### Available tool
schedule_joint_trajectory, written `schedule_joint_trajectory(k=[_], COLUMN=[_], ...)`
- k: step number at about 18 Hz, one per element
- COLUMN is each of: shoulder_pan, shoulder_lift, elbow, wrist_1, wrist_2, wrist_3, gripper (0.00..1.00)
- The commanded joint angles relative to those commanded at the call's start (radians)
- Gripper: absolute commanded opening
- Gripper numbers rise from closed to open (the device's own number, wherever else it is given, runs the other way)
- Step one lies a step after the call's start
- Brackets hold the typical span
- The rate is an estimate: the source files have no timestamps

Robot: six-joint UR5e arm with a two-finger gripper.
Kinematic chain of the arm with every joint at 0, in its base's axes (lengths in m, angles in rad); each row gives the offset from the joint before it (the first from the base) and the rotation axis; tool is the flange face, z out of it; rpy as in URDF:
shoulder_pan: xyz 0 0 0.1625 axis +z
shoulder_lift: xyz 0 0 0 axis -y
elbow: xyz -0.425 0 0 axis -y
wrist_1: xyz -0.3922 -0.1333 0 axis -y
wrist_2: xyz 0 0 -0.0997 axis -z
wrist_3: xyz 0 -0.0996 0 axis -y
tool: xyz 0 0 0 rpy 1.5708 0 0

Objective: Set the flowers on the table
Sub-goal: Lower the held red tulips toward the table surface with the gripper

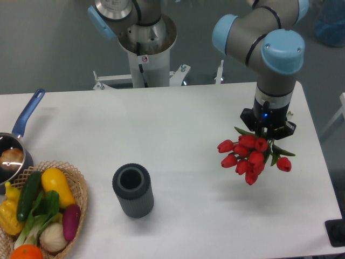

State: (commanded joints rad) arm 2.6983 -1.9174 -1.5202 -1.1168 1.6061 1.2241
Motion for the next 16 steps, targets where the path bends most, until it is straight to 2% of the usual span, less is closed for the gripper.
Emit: schedule_joint_trajectory(k=[4,6,10,12,14,16], shoulder_pan=[-0.014,-0.018,-0.081,-0.1,-0.106,-0.106], shoulder_lift=[-0.011,-0.038,-0.089,-0.092,-0.092,-0.092], elbow=[-0.012,-0.011,-0.012,-0.014,-0.024,-0.049], wrist_1=[0.003,0.006,0.014,0.011,0.009,0.014], wrist_2=[0.003,0.005,0.006,0.006,0.005,0.003], wrist_3=[-0.005,-0.009,-0.011,-0.011,-0.012,-0.012], gripper=[0.0,0.0,0.01,0.05,0.18,0.23])
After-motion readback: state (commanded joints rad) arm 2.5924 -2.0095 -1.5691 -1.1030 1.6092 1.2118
